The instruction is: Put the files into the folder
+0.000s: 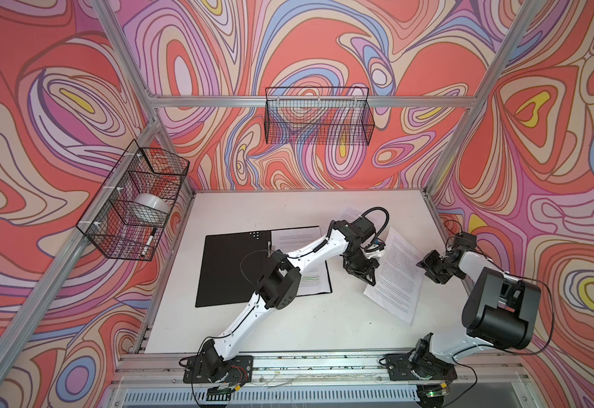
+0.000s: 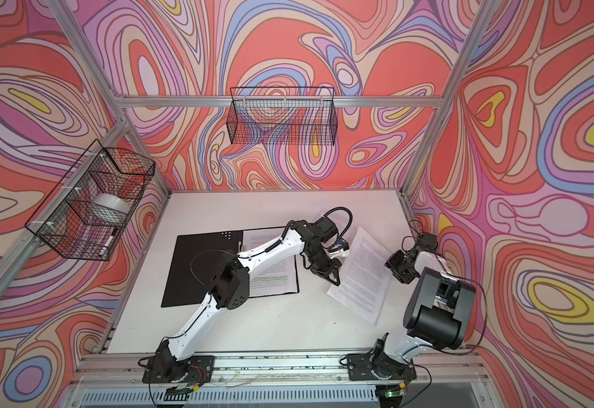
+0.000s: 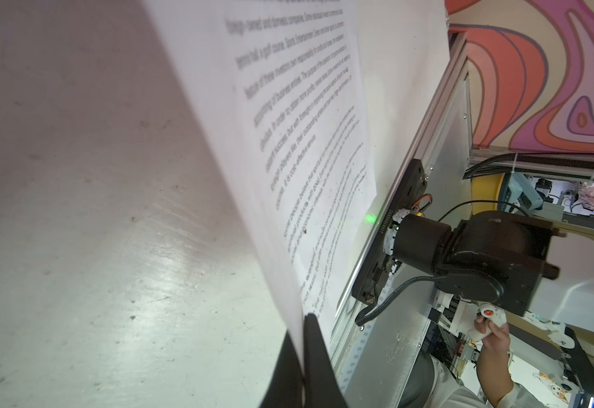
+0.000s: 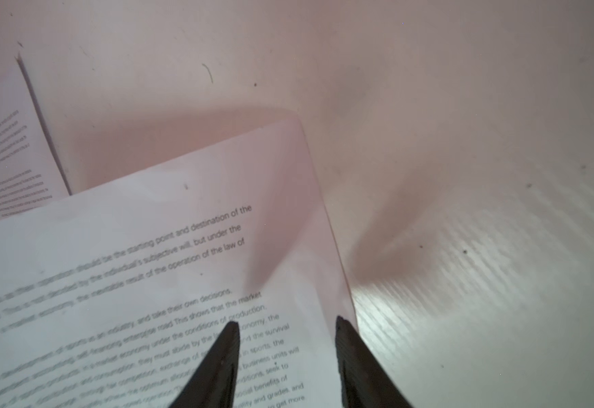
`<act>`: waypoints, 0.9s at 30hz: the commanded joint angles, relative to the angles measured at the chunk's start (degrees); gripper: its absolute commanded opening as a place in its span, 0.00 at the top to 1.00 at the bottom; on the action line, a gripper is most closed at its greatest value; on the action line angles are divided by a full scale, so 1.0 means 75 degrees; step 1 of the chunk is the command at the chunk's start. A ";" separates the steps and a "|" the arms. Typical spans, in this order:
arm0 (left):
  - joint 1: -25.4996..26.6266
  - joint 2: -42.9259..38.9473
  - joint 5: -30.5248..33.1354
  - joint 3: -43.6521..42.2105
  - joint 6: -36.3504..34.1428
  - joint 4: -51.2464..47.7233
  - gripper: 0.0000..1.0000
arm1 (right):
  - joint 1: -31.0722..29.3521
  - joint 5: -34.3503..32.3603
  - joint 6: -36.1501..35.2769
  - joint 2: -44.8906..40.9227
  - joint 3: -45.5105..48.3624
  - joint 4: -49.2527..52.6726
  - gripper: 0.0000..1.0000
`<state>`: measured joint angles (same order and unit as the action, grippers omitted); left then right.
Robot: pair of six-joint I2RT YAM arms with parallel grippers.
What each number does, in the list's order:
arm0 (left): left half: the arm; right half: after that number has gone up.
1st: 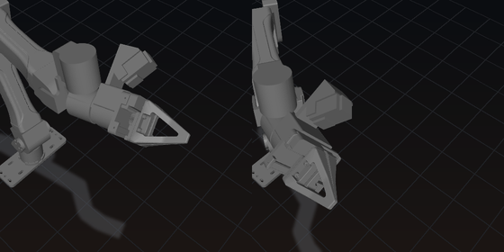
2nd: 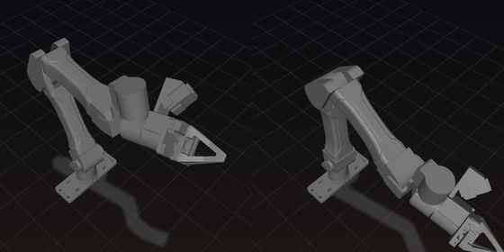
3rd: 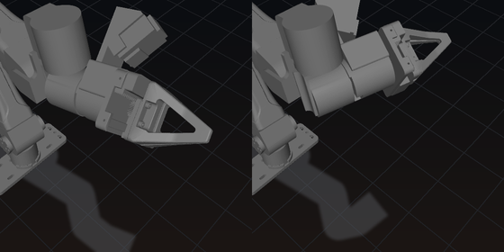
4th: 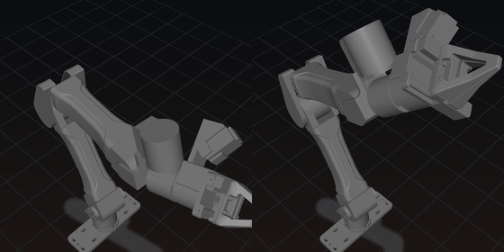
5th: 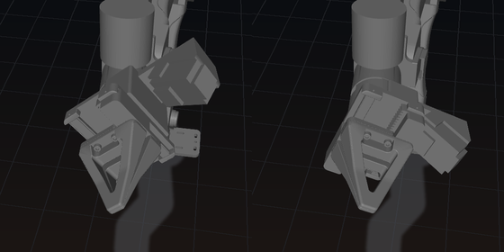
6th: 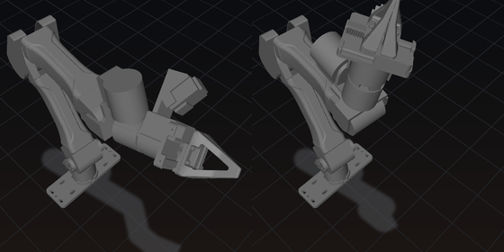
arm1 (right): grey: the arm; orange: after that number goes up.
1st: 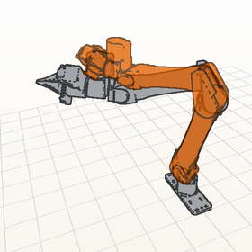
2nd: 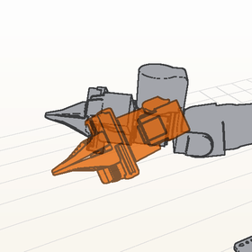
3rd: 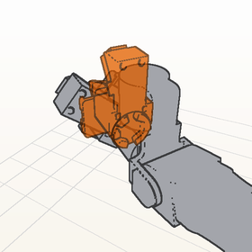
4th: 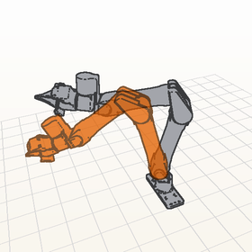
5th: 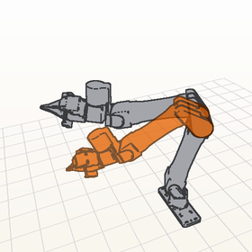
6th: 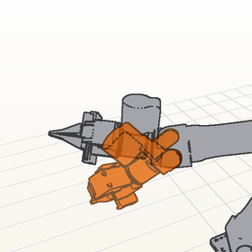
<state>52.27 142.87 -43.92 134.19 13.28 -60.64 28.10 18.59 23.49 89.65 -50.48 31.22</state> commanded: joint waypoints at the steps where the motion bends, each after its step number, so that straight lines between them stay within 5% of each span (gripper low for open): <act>1: 0.0080 -0.0369 0.0013 -0.0103 -0.0282 -0.0367 1.00 | 0.0015 -0.0113 0.0094 -0.0286 -0.0158 0.0166 0.53; 10: -0.0264 -0.1040 0.0611 -0.0653 -0.0400 -0.0423 1.00 | 0.0015 0.0535 0.0300 -0.1012 -0.0512 0.0081 0.52; 21: -0.1714 -0.3350 0.0488 -0.3278 0.0004 0.0164 1.00 | -0.0037 0.1315 0.0220 -0.1070 -0.1096 0.0334 0.52; 27: -0.2493 -0.4454 0.0753 -0.4776 0.0302 0.0364 1.00 | -0.0707 0.1201 -0.0115 -0.0873 -0.1597 0.0792 0.53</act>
<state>35.22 112.51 -39.92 102.17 13.78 -58.43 25.56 27.05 24.64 82.08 -60.12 34.74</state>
